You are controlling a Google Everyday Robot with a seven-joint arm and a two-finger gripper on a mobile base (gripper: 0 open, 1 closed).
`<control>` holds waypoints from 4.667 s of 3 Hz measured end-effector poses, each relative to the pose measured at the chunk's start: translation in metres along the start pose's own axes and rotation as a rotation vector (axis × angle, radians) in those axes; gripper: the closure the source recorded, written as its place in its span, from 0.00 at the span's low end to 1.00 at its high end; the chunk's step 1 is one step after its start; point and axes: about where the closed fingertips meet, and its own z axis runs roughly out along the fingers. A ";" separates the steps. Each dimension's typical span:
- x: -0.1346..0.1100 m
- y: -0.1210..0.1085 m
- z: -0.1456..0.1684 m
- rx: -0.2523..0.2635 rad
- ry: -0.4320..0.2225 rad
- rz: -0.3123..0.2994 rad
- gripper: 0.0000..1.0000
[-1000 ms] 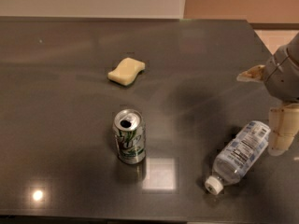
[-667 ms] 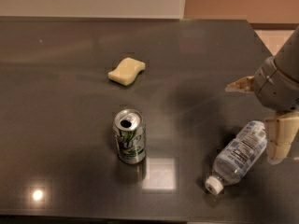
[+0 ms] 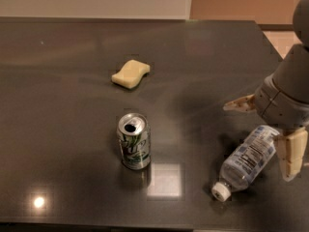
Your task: Move blue plastic bottle near sponge
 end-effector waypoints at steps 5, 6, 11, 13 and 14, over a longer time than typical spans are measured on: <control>0.020 -0.035 -0.042 0.057 -0.031 0.106 1.00; 0.013 -0.073 -0.069 0.094 -0.075 0.159 1.00; 0.046 -0.245 -0.040 0.178 -0.081 0.102 1.00; 0.054 -0.249 -0.004 0.140 -0.069 0.038 1.00; 0.041 -0.236 -0.002 0.145 -0.102 0.021 1.00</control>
Offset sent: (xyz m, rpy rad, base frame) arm -0.0021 -0.0263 -0.0173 -0.0193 0.0000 0.0613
